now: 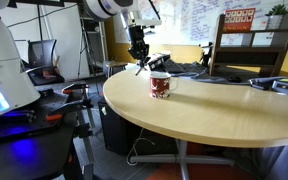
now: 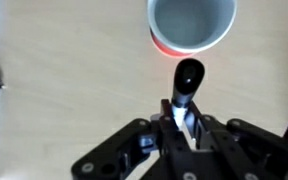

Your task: Take the marker from the cup and put it on the table

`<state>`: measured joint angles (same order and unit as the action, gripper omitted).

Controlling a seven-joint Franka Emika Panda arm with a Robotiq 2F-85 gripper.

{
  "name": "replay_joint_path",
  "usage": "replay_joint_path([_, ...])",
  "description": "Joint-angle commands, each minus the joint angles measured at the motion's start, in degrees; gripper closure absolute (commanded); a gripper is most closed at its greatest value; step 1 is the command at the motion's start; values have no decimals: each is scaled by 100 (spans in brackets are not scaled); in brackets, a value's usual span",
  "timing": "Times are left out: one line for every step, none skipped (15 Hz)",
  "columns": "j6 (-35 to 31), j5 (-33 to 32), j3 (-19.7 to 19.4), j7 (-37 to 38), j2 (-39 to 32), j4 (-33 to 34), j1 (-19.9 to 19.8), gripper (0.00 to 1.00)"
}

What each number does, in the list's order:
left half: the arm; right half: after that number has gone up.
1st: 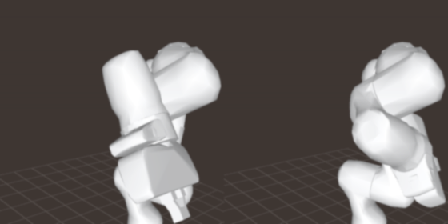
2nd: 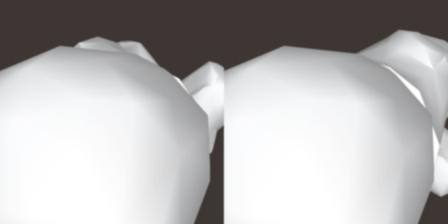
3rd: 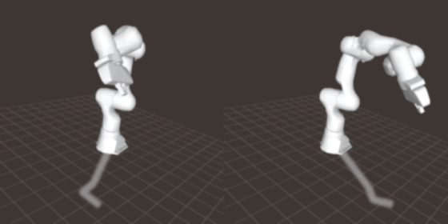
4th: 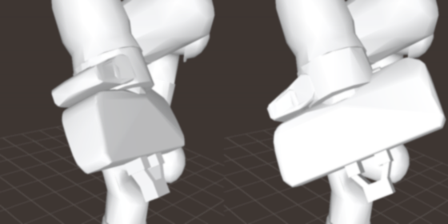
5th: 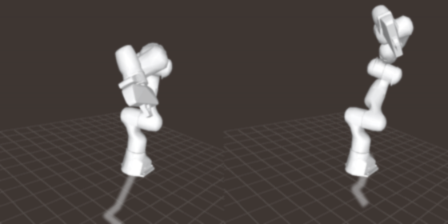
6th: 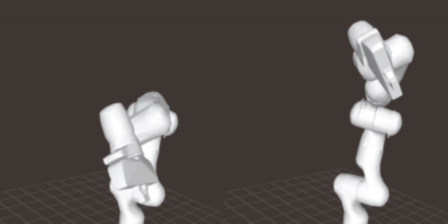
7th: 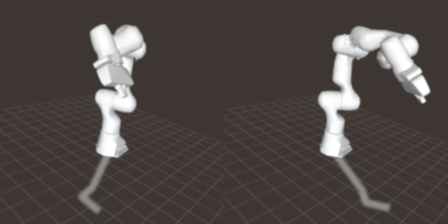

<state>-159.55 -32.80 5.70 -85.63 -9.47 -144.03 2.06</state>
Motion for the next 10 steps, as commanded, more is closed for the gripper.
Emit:
replay_joint_path([-436,859,509,-1416,-614,66,-256,95])
replay_joint_path([-415,1178,755,-1882,-777,92,-389,95])
replay_joint_path([-324,1427,996,-2316,-962,164,-522,95])
replay_joint_path([-198,1705,1274,-2795,-1083,214,-709,95])
replay_joint_path([-79,1931,1487,-3274,-1194,264,-885,95])
replay_joint_path([85,2093,1680,-3734,-1265,322,-1056,81])
replay_joint_path([294,2148,1762,-4131,-1268,377,-1144,56])
replay_joint_path([344,2062,1627,-4233,-1180,379,-1055,56])
replay_joint_path([364,1937,1439,-4209,-1018,344,-923,51])
replay_joint_path([317,1843,1269,-4164,-860,288,-842,42])
